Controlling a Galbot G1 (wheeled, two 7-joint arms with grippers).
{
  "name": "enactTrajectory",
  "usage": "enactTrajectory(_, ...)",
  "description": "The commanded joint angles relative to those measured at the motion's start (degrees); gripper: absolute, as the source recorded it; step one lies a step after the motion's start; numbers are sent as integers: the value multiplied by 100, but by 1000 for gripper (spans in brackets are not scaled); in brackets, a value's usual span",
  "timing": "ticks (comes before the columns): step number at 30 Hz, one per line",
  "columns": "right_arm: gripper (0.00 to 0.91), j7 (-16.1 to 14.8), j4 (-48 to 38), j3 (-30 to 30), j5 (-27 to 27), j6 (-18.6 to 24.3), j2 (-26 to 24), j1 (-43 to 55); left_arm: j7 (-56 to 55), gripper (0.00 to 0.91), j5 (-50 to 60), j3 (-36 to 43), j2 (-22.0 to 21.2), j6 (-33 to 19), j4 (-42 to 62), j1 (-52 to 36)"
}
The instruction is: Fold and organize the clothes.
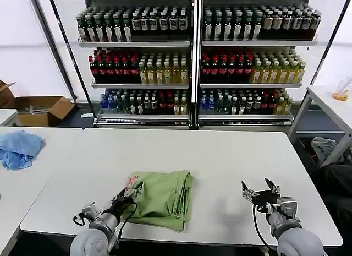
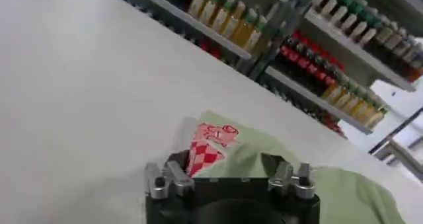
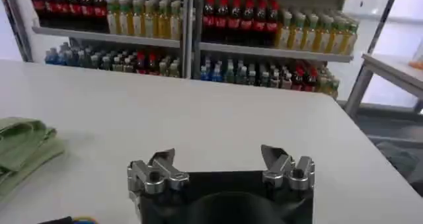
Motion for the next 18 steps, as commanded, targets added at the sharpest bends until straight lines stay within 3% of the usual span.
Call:
enactTrajectory(1,907,6,19,20,5,1,1,10,18,20,-543,-41,-258,-4,93,87)
enactTrajectory(11,907,9,15,19,19,9,-8,32,45,20,-1172,-252,-323,-84,-194,91)
enactTrajectory(18,907,0,-1,35,43,17,-16,54,-112,20,-1163,-851,-8,-64,-762,-95)
